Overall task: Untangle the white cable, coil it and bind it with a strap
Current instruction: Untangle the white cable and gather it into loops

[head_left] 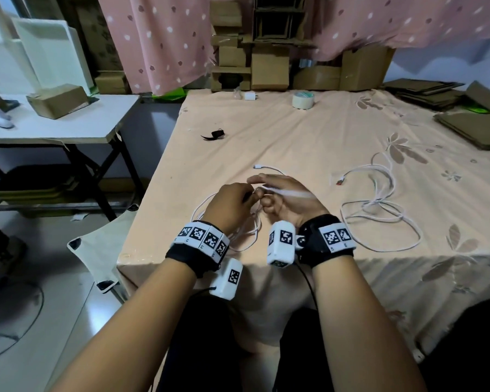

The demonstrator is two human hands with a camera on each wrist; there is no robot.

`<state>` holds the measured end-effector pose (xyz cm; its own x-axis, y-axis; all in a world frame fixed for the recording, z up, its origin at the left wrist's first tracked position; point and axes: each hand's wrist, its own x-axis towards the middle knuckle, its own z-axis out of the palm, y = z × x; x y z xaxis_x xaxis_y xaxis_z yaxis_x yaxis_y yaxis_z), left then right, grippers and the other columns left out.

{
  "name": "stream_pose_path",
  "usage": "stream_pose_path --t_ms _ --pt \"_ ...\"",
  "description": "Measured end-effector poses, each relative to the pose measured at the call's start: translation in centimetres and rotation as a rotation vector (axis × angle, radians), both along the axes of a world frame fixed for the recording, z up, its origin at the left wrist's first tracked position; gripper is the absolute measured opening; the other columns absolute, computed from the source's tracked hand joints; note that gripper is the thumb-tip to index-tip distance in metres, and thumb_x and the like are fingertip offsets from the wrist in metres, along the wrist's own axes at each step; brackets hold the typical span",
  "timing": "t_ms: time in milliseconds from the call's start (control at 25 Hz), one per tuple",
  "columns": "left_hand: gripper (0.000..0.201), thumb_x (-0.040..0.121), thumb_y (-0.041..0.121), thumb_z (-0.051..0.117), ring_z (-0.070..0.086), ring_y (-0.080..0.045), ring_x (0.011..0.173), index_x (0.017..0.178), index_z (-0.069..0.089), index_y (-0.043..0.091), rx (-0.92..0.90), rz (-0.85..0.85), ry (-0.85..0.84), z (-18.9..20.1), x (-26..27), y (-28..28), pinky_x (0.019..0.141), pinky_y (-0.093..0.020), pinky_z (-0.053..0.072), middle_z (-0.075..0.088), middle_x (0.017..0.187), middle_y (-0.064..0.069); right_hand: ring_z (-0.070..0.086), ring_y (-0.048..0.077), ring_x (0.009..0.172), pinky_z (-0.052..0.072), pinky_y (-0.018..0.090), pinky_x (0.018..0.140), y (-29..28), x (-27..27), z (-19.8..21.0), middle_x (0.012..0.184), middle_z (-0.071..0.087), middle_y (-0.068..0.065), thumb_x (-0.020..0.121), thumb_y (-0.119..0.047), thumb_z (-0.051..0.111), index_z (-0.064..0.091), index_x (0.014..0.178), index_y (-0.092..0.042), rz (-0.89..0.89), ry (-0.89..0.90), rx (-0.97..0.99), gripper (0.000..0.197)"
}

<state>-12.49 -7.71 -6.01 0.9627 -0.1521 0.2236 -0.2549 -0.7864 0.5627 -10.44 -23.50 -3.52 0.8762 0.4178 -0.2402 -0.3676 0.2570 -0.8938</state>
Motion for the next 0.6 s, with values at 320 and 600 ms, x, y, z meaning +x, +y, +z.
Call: stream_pose_path --t_ms 320,600 --pt "0.013 0.089 0.025 0.065 0.060 -0.025 0.079 0.081 0.065 0.015 0.035 0.050 0.028 0.3 0.1 1.6 0.072 -0.040 0.051 0.066 0.079 -0.002 0.075 0.017 0.070 0.054 0.017 0.056 -1.6 2.1 1.4 0.077 0.075 0.011 0.102 -0.005 0.050 0.061 0.097 -0.004 -0.514 -0.186 0.605 0.012" --pt "0.011 0.089 0.020 0.065 0.060 -0.023 0.082 0.080 0.068 0.015 0.060 0.052 0.125 0.3 -0.3 2.6 0.066 -0.030 0.042 0.065 0.079 0.001 0.071 0.029 0.066 0.060 0.029 0.056 -7.6 5.8 0.1 0.108 0.059 0.025 0.107 -0.010 0.043 0.048 0.116 0.007 -0.920 0.079 0.956 0.020"
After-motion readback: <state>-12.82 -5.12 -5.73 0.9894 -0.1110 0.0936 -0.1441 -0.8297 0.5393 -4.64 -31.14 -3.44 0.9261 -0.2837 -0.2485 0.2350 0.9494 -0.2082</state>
